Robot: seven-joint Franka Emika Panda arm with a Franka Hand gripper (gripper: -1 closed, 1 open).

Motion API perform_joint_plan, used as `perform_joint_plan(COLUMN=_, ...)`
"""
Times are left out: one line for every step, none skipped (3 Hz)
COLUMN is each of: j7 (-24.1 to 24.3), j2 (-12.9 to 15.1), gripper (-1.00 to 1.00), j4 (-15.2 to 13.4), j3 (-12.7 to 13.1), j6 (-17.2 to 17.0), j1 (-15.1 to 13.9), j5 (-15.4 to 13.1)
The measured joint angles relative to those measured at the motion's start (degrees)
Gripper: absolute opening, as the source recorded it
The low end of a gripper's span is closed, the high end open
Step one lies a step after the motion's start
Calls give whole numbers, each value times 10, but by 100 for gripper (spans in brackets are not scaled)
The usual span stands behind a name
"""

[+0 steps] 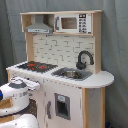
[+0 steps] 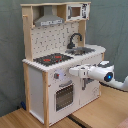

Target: Play with the kitchen

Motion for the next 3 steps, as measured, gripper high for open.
perform_joint_plan(j7=18, j2=0, gripper=100, j4=-34, j3=0, j6=-17, j1=44, j5=0)
perform_joint_plan(j7=26, j2=0, gripper=100, j4=-54, j3=0, j6=-53, j1=83, j5=1)
perform_joint_plan(j7=51, j2=0, gripper=100, j4=-64, j3=-1, j6=-100, j1=110, j5=1)
